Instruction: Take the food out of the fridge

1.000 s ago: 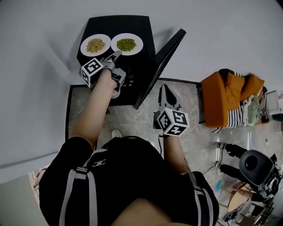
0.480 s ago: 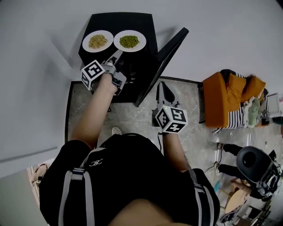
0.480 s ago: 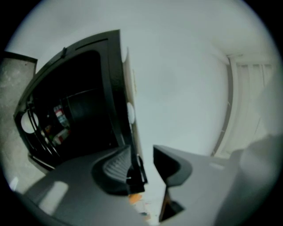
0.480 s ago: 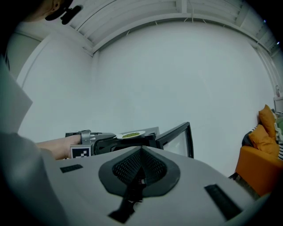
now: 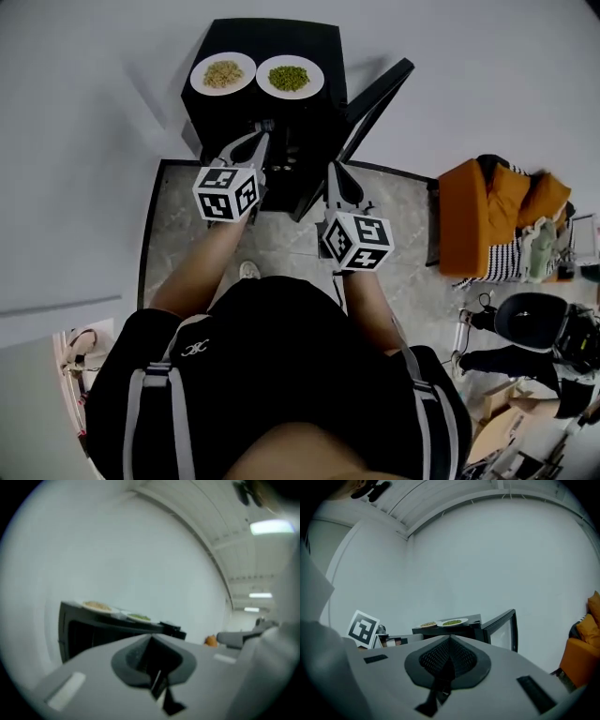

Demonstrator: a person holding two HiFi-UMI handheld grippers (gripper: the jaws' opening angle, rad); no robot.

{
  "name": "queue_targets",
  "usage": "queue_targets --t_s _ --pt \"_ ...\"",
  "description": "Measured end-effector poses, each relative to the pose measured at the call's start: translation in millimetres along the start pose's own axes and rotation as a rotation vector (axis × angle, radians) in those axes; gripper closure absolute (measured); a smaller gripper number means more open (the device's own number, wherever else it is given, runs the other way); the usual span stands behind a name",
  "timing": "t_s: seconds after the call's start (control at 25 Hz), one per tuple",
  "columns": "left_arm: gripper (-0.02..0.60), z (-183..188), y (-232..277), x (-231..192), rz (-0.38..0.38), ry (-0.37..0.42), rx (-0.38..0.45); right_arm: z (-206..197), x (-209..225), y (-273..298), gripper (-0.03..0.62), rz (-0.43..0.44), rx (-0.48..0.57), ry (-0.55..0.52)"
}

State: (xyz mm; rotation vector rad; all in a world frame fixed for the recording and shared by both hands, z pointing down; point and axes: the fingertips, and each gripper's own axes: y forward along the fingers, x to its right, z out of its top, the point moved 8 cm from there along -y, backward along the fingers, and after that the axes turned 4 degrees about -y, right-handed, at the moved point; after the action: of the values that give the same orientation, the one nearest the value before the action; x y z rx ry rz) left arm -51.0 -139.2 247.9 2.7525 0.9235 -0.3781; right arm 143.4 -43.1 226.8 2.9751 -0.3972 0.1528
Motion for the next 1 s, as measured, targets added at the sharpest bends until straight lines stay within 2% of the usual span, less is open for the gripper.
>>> queue_targets --t_s 0.08,0.16,0.36,0.52,0.68,1.0 --pt "0.578 3 -11 12 0.019 0.138 0.03 0 -3 0 0.594 0.016 0.0 -0.006" --pt "0.578 3 -21 23 0.017 0.193 0.043 -2 -7 1 0.594 0.031 -0.002 -0.014" --pt "0.578 -3 -35 36 0.009 0.139 0.035 -6 -15 2 0.594 0.054 -0.01 -0.022" --pt "0.58 -10 -38 38 -0.013 0.131 0.0 -9 -19 0 0.594 0.071 -0.013 -0.022" --pt "0.578 -13 -45 42 -0.008 0.096 0.012 -11 -19 -4 0.594 0.079 -0.022 -0.02" --pt "0.578 -25 -58 46 0.02 0.122 -0.018 -20 -26 -5 0.594 0.12 -0.044 -0.015"
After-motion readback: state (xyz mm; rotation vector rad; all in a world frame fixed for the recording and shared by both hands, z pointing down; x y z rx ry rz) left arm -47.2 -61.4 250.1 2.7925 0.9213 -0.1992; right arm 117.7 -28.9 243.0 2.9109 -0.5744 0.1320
